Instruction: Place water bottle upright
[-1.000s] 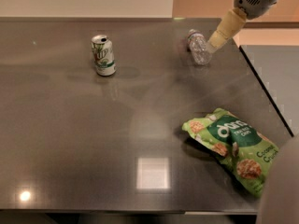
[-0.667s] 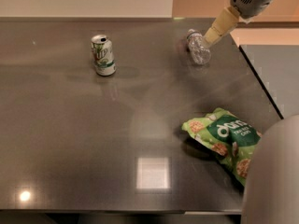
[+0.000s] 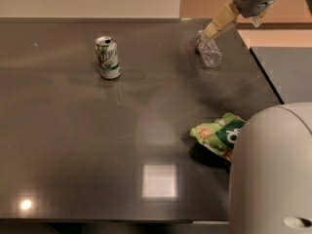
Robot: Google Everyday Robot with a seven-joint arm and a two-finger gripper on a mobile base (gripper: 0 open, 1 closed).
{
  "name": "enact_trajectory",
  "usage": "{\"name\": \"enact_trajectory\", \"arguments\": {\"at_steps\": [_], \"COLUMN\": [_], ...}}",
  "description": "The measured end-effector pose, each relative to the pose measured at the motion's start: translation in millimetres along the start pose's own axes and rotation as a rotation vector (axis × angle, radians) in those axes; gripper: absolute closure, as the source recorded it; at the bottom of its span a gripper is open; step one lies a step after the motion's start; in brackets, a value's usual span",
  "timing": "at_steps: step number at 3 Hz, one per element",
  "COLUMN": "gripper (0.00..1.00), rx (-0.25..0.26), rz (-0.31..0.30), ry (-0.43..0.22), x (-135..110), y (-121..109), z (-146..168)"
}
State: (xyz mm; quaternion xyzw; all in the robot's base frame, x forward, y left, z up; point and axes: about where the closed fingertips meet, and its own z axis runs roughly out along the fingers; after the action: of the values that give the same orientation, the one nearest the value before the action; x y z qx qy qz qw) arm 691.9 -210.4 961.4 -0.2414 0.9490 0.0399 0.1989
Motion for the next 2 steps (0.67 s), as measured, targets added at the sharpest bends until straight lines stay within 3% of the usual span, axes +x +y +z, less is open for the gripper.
{"name": "enact_trajectory", "arguments": {"at_steps": [2], "gripper": [0.00], "rx": [0.037], "rz": [0.067], "ry": [-0.012], "x": [-18.0], "y": [-0.8], "z": [16.3]}}
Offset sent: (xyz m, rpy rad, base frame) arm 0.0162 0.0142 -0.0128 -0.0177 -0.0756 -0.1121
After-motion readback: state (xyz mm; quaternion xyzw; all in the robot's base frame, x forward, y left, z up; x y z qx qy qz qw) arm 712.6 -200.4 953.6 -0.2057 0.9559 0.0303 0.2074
